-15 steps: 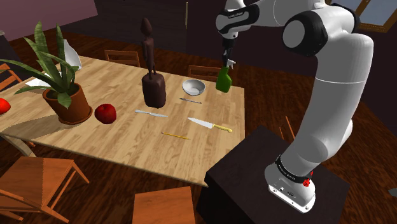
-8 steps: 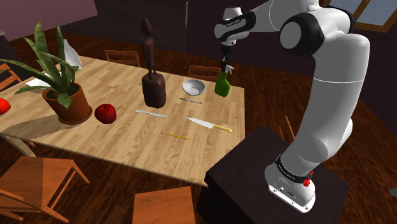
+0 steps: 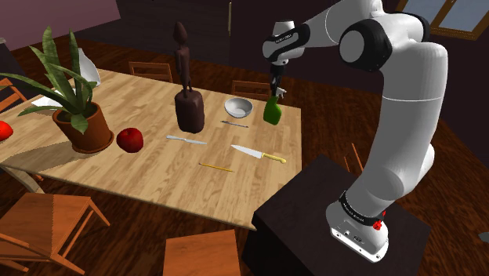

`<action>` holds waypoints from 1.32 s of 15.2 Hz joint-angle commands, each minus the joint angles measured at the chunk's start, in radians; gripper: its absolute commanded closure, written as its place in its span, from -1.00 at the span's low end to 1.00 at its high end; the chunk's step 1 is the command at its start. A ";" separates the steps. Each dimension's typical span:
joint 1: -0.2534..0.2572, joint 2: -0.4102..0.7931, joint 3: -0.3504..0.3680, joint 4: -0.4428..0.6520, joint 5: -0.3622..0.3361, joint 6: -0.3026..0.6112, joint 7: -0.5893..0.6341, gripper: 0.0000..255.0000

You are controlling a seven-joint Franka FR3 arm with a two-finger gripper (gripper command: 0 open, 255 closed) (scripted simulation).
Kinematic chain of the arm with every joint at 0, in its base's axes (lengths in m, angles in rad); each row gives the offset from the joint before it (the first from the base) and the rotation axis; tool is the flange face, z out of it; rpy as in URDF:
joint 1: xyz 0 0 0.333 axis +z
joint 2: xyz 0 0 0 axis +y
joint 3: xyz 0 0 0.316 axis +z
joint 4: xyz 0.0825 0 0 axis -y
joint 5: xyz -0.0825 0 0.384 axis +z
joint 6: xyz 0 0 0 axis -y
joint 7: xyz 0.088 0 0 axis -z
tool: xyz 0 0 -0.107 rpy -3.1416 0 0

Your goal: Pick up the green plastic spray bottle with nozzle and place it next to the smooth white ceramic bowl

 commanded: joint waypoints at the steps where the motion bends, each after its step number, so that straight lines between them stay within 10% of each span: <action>1: -0.002 0.011 0.001 -0.010 0.003 0.022 -0.001 1.00; 16: -0.007 0.065 0.009 -0.040 0.016 0.104 -0.004 1.00; 17: -0.007 0.065 0.009 -0.040 0.016 0.104 -0.004 -1.00; 20: -0.007 0.064 0.009 -0.040 0.016 0.104 -0.004 -1.00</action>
